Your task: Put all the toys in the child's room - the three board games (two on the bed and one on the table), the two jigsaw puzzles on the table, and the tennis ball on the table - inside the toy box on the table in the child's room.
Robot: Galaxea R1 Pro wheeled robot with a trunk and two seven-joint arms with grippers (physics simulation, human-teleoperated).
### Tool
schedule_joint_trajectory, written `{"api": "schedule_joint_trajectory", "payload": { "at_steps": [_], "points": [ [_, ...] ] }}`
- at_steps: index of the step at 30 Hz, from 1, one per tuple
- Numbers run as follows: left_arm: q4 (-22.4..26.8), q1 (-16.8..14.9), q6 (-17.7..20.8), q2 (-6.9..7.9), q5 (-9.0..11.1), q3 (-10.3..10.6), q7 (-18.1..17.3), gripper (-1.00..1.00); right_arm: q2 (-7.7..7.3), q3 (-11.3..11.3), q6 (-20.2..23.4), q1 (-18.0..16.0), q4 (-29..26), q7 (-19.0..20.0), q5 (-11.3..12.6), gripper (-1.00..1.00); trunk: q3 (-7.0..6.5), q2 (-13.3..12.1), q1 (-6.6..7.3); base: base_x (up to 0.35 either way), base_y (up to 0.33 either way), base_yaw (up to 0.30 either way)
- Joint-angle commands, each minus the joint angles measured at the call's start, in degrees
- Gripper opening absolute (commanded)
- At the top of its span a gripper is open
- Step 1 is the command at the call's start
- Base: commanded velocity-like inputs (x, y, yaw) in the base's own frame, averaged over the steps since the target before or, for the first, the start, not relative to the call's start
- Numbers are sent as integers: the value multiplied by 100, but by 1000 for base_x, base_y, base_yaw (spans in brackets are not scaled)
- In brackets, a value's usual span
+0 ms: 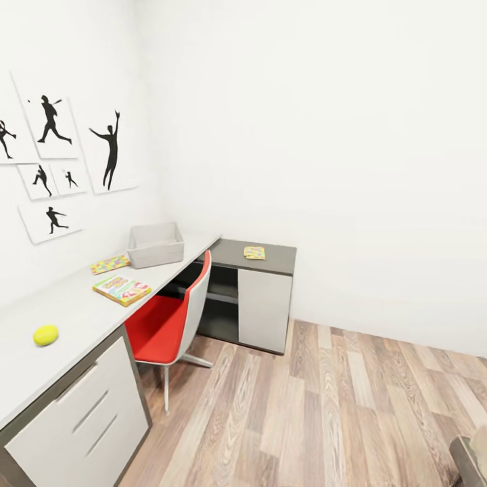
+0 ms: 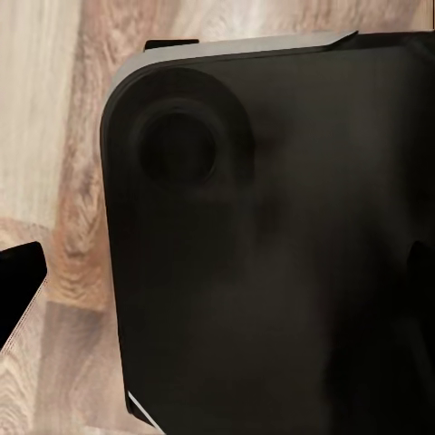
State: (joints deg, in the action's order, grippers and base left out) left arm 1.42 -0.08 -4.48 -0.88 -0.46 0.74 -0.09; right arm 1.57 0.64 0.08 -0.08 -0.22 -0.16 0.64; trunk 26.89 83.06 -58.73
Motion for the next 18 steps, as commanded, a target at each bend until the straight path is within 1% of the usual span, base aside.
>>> {"api": "schedule_joint_trajectory", "payload": {
  "at_steps": [1,9,13,18],
  "points": [
    [0,-1,-18,0,-4,6,0,100,4,6,1,-1,-2,-2,7,100,4,2,0,0,0,-285],
    [24,-1,-18,0,-7,6,0,100,9,50,-111,-1,2,-8,14,100,4,2,0,0,0,-285],
    [25,-1,-18,0,-7,5,-2,100,6,165,-137,-1,1,-3,14,100,4,2,0,0,0,-285],
    [26,-1,-18,0,-7,5,0,100,8,242,-145,-1,-1,-2,12,100,4,2,0,0,0,-285]
  ]
}}
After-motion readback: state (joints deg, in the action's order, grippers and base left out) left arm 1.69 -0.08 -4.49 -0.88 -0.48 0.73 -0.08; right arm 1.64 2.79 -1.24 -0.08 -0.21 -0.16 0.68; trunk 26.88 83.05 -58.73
